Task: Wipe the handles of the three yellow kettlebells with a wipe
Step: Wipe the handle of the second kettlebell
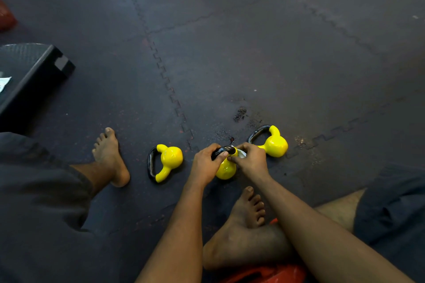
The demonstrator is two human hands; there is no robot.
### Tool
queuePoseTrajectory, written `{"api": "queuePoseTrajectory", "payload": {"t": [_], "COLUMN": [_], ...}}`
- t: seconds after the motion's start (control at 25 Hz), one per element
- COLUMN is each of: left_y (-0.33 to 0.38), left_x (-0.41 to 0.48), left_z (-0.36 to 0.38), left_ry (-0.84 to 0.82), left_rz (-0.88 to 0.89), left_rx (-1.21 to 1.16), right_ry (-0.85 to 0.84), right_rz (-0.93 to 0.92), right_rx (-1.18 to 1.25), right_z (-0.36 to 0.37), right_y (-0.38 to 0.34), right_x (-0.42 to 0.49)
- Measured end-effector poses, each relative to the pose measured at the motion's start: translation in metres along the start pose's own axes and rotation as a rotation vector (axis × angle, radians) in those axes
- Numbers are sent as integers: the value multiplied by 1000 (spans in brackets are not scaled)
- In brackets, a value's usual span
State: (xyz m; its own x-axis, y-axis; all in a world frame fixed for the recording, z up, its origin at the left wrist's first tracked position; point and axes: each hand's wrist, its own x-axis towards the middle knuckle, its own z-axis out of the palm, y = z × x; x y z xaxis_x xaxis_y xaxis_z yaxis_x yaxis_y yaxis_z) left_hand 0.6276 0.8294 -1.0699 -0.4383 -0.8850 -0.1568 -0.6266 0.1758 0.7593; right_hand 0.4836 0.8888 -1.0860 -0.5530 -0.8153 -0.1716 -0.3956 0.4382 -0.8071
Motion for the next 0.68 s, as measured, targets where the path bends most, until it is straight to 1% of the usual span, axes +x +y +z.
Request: {"api": "queuePoseTrajectory", "payload": {"t": [0.12, 0.2, 0.28, 0.32, 0.36, 0.48, 0.56, 0.6, 0.68], "left_y": [5, 8, 10, 11, 12, 15, 15, 15, 12], "left_x": [-3, -4, -3, -2, -1, 1, 0, 0, -1], "left_z": [3, 8, 13, 13, 14, 13, 11, 10, 6], "left_ry": [32, 54, 47, 37, 26, -3, -1, 1, -6], "left_rz": [6, 12, 15, 12, 10, -4, -21, -31, -39], "left_rx": [28, 77, 145, 165, 172, 169, 163, 155, 120], "right_ry": [44, -13, -72, -74, -47, 143, 208, 194, 99], "right_rz": [-31, 11, 75, 104, 135, 224, 207, 183, 159], "right_rx": [27, 41, -1, -32, -61, -49, 12, 31, 39], "right_z": [3, 4, 5, 5, 6, 6, 9, 10, 11], "right_y": [-2, 0, 4, 5, 4, -6, -11, -11, -10], "right_x": [-2, 0, 4, 6, 5, -4, -10, -11, -8]}}
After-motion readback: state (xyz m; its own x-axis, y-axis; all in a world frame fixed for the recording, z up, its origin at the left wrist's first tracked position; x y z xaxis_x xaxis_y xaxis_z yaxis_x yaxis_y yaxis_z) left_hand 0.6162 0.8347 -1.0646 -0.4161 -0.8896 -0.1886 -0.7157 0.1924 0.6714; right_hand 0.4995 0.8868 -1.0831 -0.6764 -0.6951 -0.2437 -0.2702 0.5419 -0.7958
